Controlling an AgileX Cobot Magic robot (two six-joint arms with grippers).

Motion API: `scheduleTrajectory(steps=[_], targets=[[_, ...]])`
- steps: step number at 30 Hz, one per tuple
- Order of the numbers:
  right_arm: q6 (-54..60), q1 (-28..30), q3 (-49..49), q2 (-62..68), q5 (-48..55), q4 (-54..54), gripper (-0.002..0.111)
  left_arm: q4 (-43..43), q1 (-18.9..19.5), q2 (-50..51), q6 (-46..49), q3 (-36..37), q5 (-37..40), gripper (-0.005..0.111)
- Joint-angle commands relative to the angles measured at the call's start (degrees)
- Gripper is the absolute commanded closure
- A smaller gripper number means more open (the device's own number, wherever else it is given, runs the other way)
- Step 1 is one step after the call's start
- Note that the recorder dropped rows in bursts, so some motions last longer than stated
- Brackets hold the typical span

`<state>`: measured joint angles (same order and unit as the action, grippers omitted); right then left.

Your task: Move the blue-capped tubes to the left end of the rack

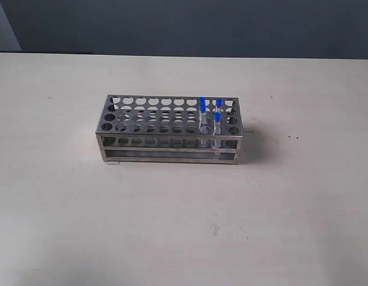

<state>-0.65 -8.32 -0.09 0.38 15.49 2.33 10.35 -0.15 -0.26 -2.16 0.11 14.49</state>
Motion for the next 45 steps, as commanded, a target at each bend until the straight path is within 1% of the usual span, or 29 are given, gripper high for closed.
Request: scheduleTrajectory(steps=[1,4,5,9,11,13,15,16,18,21,22,24,25,27,28,29,31,33,35,37,38,40,41,42,43,45], targets=[[-9.8,0.3,0.1,-0.4,-13.9,22.0,0.108,0.0,-0.5,0.3,-0.2,-0.1,-0.8,0.106],[-13.3,0.3,0.1,-0.4,-18.0,36.4,0.108,0.0,-0.5,0.3,-0.2,-0.1,-0.8,0.106],[-13.0,0.3,0.1,-0.4,-18.1,38.5,0.108,0.0,-0.5,0.3,-0.2,-0.1,-0.8,0.106],[-12.9,0.3,0.1,-0.4,-16.4,37.9,0.108,0.0,-0.5,0.3,-0.2,-0.1,-0.8,0.106],[-12.9,0.3,0.1,-0.4,-19.2,34.9,0.108,0.0,-0.5,0.3,-0.2,-0.1,-0.8,0.106],[-12.9,0.3,-0.4,-0.4,-25.5,30.1,0.108,0.0,-0.5,0.3,-0.2,-0.1,-0.8,0.106],[-12.9,0.3,-3.2,-0.4,-32.5,24.4,0.108,0.0,-0.5,0.3,-0.2,-0.1,-0.8,0.106],[-12.9,0.3,-5.5,0.0,-34.9,18.9,0.108,0.0,-0.5,0.3,-0.2,-0.1,-0.8,0.106],[-13.6,0.3,-11.7,3.5,-35.8,7.0,0.108,0.0,-0.5,0.3,-0.2,-0.1,-0.8,0.106],[-19.8,0.3,-22.4,16.2,-37.4,-8.1,0.108,0.0,-0.5,0.3,-0.2,-0.1,-0.8,0.106],[-22.0,0.3,-27.6,21.3,-38.5,-15.6,0.108,0.0,-0.5,0.3,-0.2,-0.1,-0.8,0.106],[-28.2,0.3,-34.4,30.5,-39.3,-27.0,0.108,0.0,-0.5,0.3,-0.2,-0.1,-0.8,0.106],[-34.4,0.3,-38.6,36.1,-40.4,-36.4,0.108,0.0,-0.5,0.3,-0.2,-0.1,-0.8,0.106],[-42.3,0.3,-42.5,42.8,-43.9,-49.3,0.108,0.0,-0.5,0.3,-0.2,-0.1,-0.8,0.106],[-46.9,0.3,-43.2,47.1,-48.5,-54.4,0.108,0.0,-0.5,0.3,-0.2,-0.1,-0.8,0.106],[-48.6,0.3,-43.0,49.8,-52.2,-57.4,0.108,0.0,-0.5,0.3,-0.2,-0.1,-0.8,0.106],[-49.9,0.2,-40.3,56.2,-59.8,-59.0,0.108,0.0,-0.5,0.3,-0.2,-0.1,-0.8,0.106],[-46.7,0.2,-36.6,62.2,-63.8,-55.8,0.108,0.0,-0.5,0.3,-0.2,-0.1,-0.8,0.106],[-38.5,0.2,-30.9,69.2,-68.2,-49.3,0.108,0.0,-0.5,0.3,-0.2,-0.1,-0.8,0.106],[-31.2,0.2,-26.0,76.6,-74.6,-46.3,0.108,0.0,-0.5,0.3,-0.2,-0.1,-0.8,0.106],[-29.5,0.2,-24.6,79.4,-77.6,-46.2,0.108,0.0,-0.5,0.3,-0.2,-0.1,-0.8,0.106],[-27.5,0.2,-22.8,86.3,-83.9,-49.9,0.108,0.0,-0.5,0.3,-0.2,-0.1,-0.8,0.106],[-27.5,0.2,-23.1,91.8,-85.5,-55.2,0.102,0.0,-0.5,0.3,-0.2,-0.1,-0.8,0.106],[-27.3,0.2,-23.2,94.6,-85.5,-56.6,0.097,0.0,-0.5,0.3,-0.2,-0.1,-0.8,0.106],[-24.4,0.2,-23.2,99.3,-85.5,-57.8,0.081,0.0,-0.5,0.3,-0.2,-0.1,-0.8,0.106],[-23.3,0.2,-23.2,103.5,-85.5,-57.1,0.062,0.0,-0.5,0.3,-0.2,-0.1,-0.8,0.106]])
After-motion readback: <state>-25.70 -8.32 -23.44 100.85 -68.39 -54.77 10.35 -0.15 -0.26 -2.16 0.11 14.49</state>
